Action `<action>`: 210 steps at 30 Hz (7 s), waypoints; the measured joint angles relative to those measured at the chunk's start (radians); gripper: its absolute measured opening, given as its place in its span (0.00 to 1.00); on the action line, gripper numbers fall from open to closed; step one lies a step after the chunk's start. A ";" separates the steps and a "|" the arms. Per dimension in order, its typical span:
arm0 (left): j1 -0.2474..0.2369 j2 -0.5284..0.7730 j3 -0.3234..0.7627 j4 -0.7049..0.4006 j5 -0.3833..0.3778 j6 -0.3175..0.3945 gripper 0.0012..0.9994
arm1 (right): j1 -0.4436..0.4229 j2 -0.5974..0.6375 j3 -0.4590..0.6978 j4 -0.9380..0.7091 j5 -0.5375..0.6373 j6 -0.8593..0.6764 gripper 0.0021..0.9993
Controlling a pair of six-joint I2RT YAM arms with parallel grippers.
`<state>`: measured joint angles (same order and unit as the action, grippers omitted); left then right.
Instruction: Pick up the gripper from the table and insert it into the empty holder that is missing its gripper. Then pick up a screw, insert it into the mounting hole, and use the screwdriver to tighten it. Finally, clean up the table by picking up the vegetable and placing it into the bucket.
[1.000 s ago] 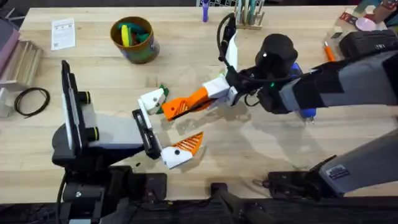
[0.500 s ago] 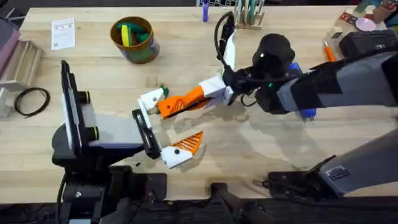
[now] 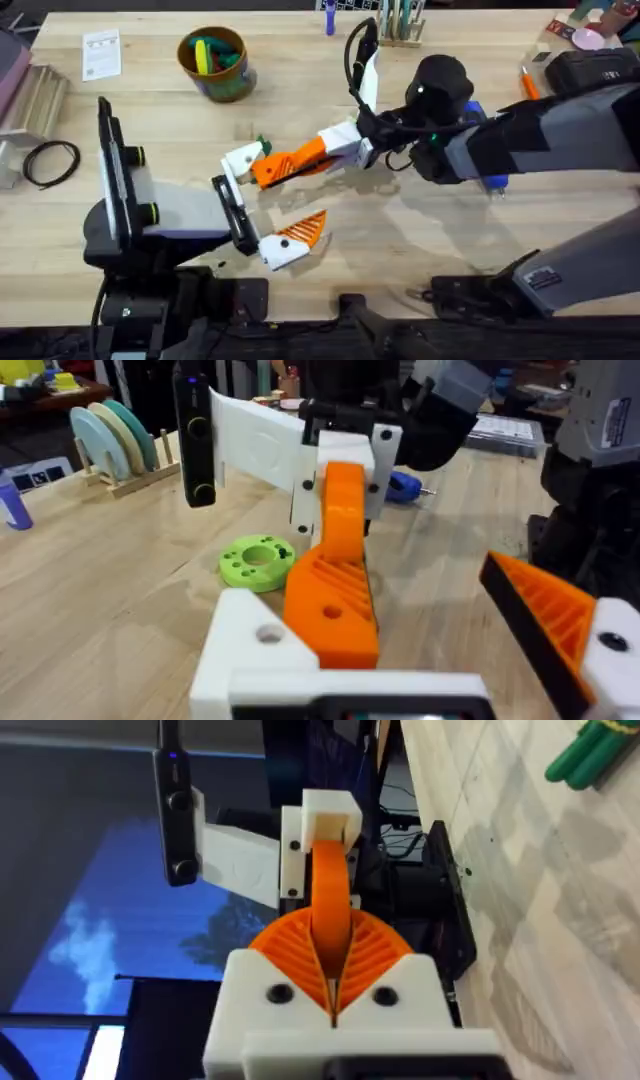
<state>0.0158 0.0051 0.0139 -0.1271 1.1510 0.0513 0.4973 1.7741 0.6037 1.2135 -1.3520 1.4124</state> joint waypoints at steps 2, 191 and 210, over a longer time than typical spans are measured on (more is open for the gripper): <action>0.000 0.000 0.000 0.000 -0.003 0.000 0.99 | 0.002 0.000 0.000 0.001 0.004 0.000 0.01; 0.007 0.000 0.000 0.003 -0.018 -0.018 0.99 | 0.078 -0.002 0.695 -2.069 1.459 -0.888 0.75; 0.007 0.000 0.000 0.003 -0.018 -0.018 0.99 | 0.078 0.033 0.694 -2.044 1.459 -0.888 0.64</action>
<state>0.0231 0.0055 0.0139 -0.1238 1.1332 0.0338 0.5755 1.8069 1.2972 -0.8303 0.1070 0.5243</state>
